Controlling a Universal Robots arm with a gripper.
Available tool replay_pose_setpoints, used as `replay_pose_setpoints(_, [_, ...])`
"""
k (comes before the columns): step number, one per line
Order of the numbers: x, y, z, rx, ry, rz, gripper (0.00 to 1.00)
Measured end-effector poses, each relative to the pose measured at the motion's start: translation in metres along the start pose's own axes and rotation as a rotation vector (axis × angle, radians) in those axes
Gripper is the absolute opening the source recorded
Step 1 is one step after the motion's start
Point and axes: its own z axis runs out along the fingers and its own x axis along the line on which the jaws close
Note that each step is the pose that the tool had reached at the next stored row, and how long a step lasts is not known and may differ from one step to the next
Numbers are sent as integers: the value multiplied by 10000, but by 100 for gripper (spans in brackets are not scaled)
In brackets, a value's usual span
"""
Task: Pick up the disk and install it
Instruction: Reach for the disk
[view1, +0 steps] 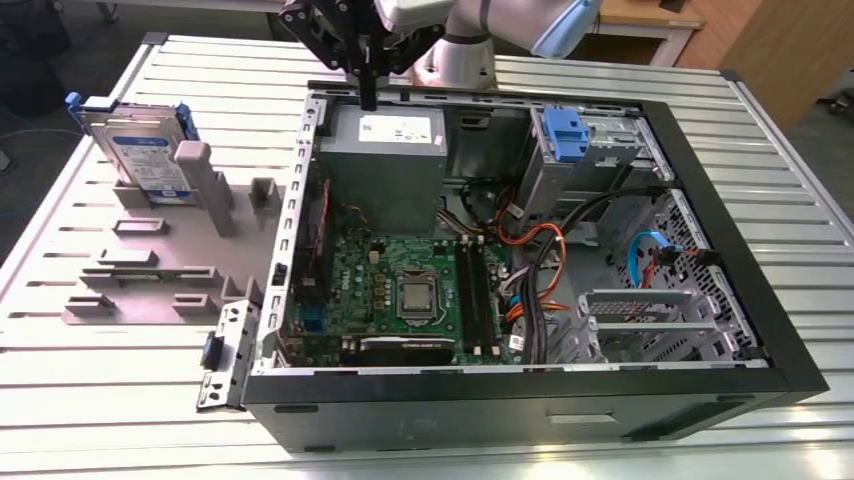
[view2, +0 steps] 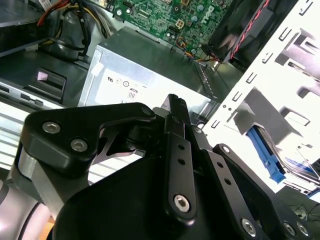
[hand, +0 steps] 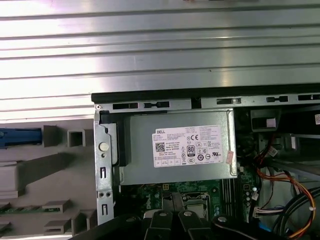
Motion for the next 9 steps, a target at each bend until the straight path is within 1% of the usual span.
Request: replay_pose_setpoints(9, [24, -2, -1, -1, -1, 2, 11])
